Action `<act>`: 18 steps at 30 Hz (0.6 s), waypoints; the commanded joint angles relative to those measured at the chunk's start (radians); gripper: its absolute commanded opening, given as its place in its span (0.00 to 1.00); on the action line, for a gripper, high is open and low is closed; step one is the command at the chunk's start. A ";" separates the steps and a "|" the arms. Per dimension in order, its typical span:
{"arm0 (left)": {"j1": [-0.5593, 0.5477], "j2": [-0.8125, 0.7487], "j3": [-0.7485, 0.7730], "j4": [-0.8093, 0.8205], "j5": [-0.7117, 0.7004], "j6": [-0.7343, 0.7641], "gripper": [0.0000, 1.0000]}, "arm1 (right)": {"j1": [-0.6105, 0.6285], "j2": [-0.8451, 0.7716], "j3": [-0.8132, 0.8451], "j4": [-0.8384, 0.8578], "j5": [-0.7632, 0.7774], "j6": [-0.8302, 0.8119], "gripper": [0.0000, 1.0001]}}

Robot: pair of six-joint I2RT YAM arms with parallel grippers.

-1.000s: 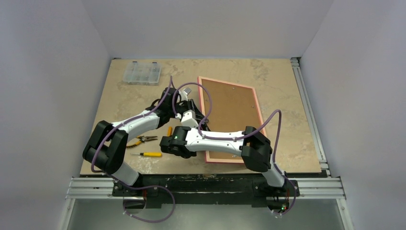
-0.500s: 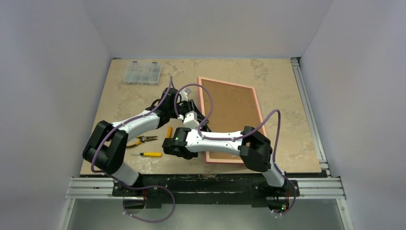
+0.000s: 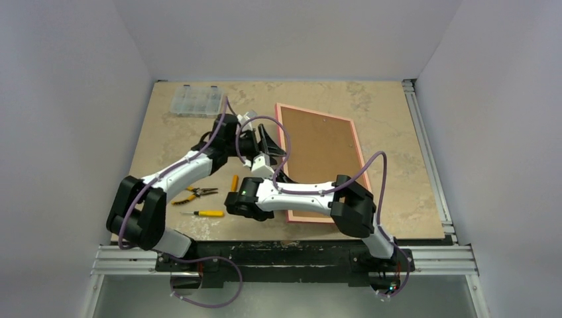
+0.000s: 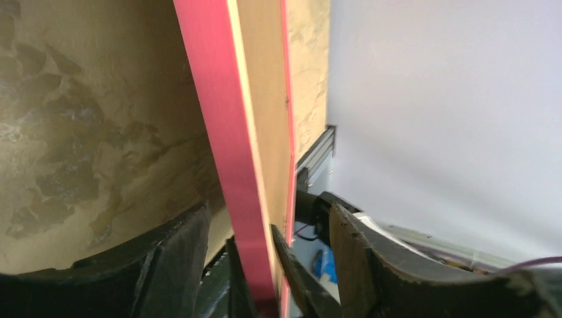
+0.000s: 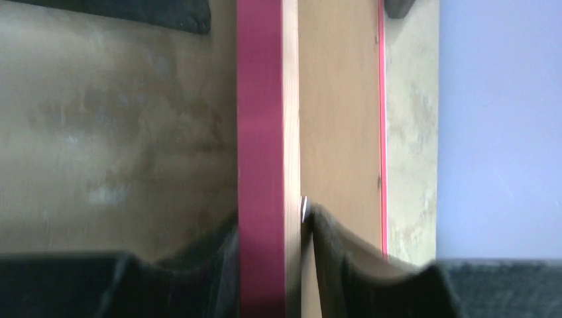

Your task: Take the photo out of the frame

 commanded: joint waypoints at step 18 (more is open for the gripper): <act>0.336 -0.307 0.145 -0.248 -0.166 0.237 0.67 | -0.106 -0.361 0.047 0.314 0.066 -0.404 0.00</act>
